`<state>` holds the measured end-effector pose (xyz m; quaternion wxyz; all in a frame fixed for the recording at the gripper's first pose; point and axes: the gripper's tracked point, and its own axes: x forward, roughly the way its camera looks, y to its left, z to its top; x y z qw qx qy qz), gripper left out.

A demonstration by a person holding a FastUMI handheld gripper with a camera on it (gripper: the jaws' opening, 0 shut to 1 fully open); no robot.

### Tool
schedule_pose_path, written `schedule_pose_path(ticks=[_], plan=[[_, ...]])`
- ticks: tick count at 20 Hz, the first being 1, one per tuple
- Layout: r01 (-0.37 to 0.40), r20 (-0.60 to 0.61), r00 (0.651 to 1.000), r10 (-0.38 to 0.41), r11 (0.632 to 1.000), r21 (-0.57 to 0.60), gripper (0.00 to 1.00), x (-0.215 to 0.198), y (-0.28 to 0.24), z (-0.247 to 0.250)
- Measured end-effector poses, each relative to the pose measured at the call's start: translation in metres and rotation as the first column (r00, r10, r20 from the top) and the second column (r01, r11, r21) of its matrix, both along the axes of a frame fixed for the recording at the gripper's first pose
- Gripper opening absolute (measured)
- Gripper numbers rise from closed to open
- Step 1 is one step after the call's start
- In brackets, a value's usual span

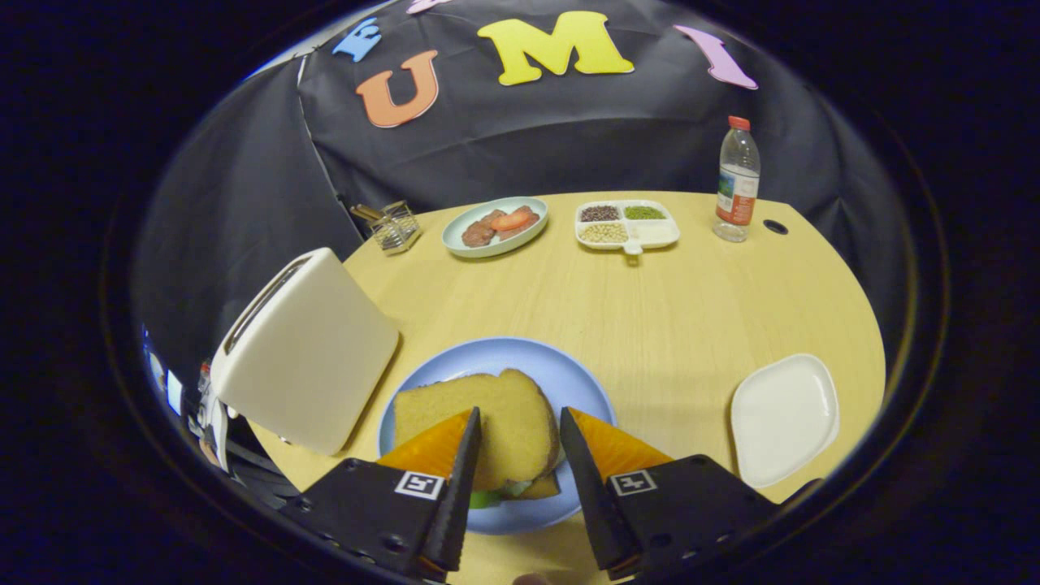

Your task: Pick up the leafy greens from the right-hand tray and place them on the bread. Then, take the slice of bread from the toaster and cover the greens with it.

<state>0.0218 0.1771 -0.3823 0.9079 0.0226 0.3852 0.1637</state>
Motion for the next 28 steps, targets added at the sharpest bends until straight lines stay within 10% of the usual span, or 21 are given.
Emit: schedule_pose_path(ticks=[11,28], plan=[[0.058,0.256,0.965,-0.053,0.998,-0.012,0.87,0.003,-0.040,0.130],[0.380,0.609,0.727,-0.316,0.925,0.027,0.96,-0.049,-0.128,0.340]])
